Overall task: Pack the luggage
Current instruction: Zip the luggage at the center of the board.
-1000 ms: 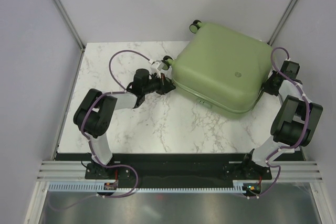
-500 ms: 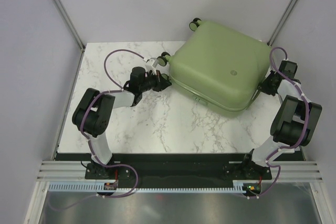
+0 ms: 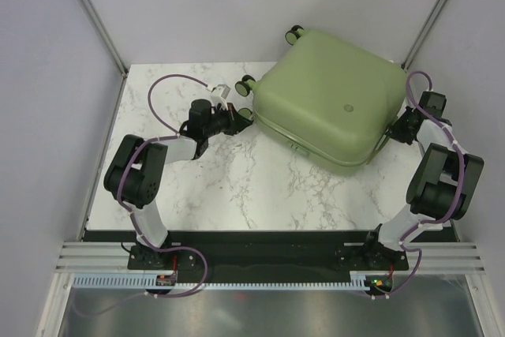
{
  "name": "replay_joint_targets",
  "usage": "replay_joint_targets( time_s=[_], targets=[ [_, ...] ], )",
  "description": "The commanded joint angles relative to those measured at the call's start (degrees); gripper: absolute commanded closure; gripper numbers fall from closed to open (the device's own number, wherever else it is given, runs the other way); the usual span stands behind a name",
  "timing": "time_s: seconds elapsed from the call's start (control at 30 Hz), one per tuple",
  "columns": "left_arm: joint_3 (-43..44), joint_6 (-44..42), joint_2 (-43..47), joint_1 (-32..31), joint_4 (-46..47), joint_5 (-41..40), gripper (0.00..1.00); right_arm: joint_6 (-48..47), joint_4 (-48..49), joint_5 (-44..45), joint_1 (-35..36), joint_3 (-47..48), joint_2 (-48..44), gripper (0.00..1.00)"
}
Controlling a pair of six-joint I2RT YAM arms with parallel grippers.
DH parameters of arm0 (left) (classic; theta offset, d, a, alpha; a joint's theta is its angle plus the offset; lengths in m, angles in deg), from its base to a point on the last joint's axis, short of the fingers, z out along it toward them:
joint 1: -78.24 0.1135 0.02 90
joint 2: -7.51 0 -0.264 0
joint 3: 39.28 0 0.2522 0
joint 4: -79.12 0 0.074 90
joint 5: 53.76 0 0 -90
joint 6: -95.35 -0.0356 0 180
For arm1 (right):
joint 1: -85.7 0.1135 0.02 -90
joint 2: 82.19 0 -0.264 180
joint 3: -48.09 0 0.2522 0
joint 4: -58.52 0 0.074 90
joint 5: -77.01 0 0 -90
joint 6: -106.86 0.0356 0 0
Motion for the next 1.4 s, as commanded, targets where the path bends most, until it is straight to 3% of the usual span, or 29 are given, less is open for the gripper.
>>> replay_joint_targets(
  time_s=[0.0, 0.23, 0.37, 0.47, 0.5, 0.6, 0.67, 1.07, 1.37],
  targets=[
    [-0.2, 1.6, 3.4, 4.6, 4.9, -7.6, 0.98, 1.8, 2.3, 5.0, -1.3, -0.7, 3.3, 1.00],
    [4.2, 2.6, 1.1, 4.6, 3.4, -6.5, 0.98, 1.9, 2.6, 4.8, -1.3, -0.9, 3.4, 1.00],
    [6.5, 2.6, -1.4, 4.6, 5.1, 2.3, 0.97, 1.8, 2.7, 4.9, -1.3, -1.5, 3.1, 1.00],
    [6.3, 3.4, -2.9, 4.6, 5.8, 9.5, 0.73, 1.9, 2.8, 4.6, -1.3, -1.7, 3.1, 1.00],
    [6.1, 3.2, -3.1, 4.6, 6.2, 11.7, 0.60, 1.9, 2.9, 4.4, -1.3, -1.7, 3.0, 1.00],
    [5.4, 1.8, -3.4, 4.6, 6.3, 13.1, 0.44, 1.8, 2.8, 4.1, -1.3, -1.5, 2.9, 1.00],
    [6.2, 0.8, -4.3, 4.7, 5.8, 14.1, 0.41, 1.5, 2.7, 3.8, -1.3, -1.3, 2.9, 1.00],
    [10.9, -5.0, -8.3, 4.4, 4.8, 22.8, 0.36, 0.3, 1.6, 3.3, -1.3, -0.5, 2.1, 1.00],
    [13.5, -3.6, -12.3, 4.4, 5.6, 30.9, 0.36, 0.2, 1.0, 2.4, -1.3, 1.3, 2.8, 1.00]
  ],
)
